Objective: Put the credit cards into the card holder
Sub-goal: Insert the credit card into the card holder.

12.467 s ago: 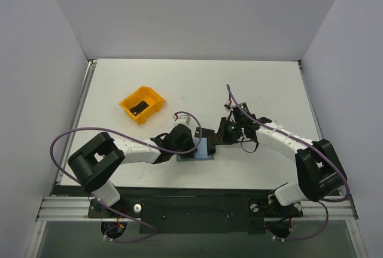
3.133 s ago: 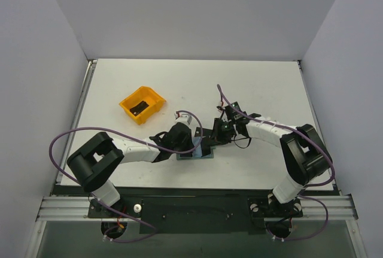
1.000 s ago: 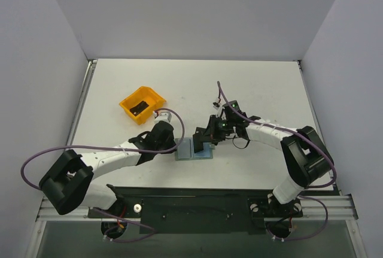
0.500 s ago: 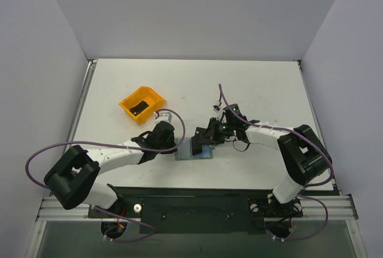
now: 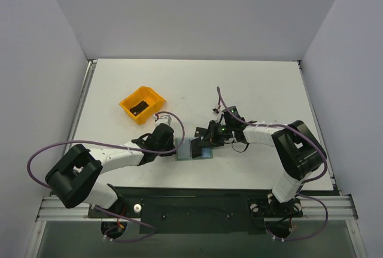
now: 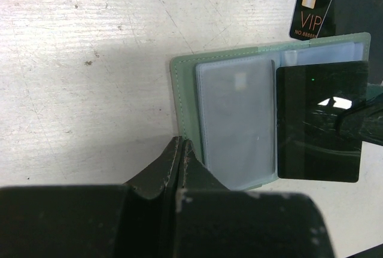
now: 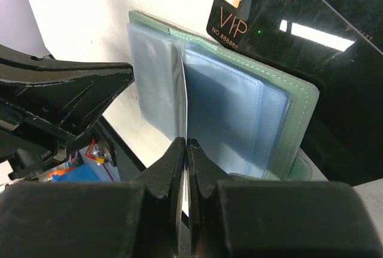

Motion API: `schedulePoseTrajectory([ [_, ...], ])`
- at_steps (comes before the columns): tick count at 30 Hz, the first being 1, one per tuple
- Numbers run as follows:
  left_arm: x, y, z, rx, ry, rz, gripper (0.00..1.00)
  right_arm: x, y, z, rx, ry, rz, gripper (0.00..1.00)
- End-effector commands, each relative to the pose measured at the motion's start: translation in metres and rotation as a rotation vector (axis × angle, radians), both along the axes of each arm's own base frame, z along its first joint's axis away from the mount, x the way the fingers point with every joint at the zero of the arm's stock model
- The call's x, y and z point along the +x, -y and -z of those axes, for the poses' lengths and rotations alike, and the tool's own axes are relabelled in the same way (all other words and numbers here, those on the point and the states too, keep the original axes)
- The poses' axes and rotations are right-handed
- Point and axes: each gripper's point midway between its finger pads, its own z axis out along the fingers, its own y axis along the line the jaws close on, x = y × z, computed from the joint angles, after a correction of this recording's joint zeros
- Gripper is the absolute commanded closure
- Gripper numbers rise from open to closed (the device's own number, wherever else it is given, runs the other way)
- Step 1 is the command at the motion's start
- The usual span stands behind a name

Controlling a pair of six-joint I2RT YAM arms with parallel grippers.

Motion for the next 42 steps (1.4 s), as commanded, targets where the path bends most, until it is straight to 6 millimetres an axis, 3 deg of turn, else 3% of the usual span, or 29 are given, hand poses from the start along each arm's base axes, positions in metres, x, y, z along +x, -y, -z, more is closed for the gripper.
schedulePoseTrajectory([
  [1,0.008,0.006,-0.007,-0.043,0.027,-0.008,1.0,0.0,-0.003,-0.001,0.026,0.004,-0.013,1.0],
  [21,0.009,0.012,-0.002,-0.044,0.009,0.005,1.0,-0.003,-0.008,0.006,0.053,-0.003,-0.055,1.0],
  [42,0.009,0.012,-0.001,-0.045,0.011,0.009,1.0,0.02,-0.003,0.015,-0.009,0.071,0.032,1.0],
])
